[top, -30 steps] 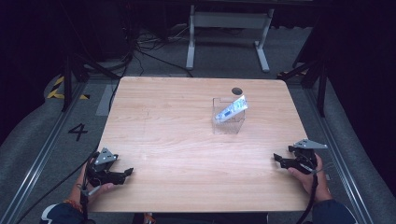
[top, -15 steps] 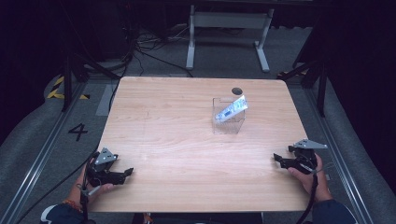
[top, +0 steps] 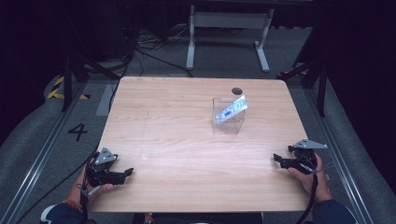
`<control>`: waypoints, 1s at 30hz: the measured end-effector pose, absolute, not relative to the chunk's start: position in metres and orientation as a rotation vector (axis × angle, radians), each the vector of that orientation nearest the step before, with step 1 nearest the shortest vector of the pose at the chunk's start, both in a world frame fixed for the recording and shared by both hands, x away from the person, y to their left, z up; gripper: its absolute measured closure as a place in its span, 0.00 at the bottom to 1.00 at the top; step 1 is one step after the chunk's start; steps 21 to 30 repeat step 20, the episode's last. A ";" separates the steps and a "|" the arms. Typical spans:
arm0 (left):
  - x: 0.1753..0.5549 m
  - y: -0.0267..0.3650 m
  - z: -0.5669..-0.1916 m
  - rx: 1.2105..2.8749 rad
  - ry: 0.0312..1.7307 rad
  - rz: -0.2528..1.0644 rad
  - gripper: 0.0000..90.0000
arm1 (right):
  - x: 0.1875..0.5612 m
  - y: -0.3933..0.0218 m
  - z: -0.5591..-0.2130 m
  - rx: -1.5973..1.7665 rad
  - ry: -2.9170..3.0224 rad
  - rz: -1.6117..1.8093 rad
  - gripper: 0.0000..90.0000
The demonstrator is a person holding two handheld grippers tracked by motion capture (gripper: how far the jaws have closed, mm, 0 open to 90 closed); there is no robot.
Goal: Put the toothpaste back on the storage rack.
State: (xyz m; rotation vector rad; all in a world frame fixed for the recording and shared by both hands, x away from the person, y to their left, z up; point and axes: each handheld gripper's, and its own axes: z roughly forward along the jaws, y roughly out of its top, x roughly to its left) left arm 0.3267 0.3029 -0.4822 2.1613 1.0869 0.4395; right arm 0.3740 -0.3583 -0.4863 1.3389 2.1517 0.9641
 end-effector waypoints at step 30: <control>0.327 0.302 -0.482 2.163 1.091 0.434 0.16 | 0.374 -0.358 -0.486 1.335 2.155 0.965 0.25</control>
